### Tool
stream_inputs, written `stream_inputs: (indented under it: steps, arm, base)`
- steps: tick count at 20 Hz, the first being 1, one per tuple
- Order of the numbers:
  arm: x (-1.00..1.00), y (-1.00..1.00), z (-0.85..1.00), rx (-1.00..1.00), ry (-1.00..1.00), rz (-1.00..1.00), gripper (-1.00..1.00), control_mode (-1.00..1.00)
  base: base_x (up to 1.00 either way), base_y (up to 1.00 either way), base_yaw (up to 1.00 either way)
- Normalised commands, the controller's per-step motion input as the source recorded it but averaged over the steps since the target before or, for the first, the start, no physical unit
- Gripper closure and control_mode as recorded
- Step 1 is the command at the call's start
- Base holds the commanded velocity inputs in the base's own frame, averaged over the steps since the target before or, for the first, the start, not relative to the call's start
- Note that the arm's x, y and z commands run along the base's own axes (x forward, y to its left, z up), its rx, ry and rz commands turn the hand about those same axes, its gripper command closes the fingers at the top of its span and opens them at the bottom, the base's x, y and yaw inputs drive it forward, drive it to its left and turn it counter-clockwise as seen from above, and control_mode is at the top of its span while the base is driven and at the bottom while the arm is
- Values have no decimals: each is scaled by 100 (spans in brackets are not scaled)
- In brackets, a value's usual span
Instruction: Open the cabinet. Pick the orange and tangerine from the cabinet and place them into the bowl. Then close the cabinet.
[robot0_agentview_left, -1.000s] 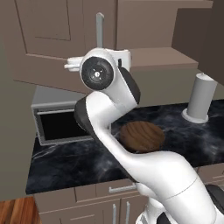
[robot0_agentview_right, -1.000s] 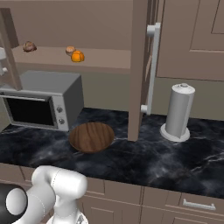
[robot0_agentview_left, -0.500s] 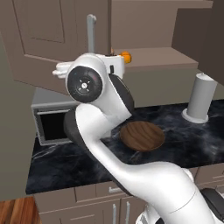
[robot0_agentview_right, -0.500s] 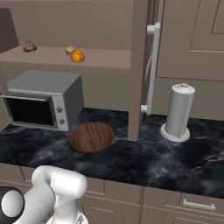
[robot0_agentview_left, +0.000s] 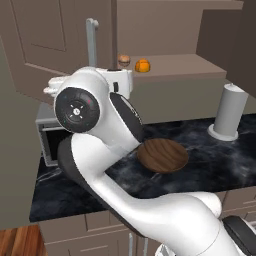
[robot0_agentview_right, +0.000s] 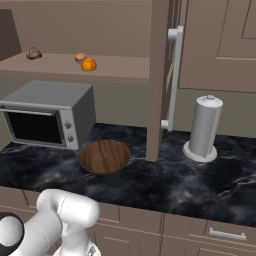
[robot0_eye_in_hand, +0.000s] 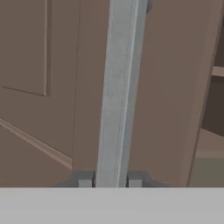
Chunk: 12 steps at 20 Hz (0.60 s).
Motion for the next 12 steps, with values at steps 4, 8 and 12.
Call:
stream_inputs:
  steps: [4,8,12]
  arm:
    - [-9,22,-12,0,0,0,-100,-100]
    - [0,4,-13,0,0,0,-100,-100]
    - [-2,0,-6,0,0,0,-100,-100]
  base:
    - [0,0,0]
    - [0,0,0]
    - [0,0,0]
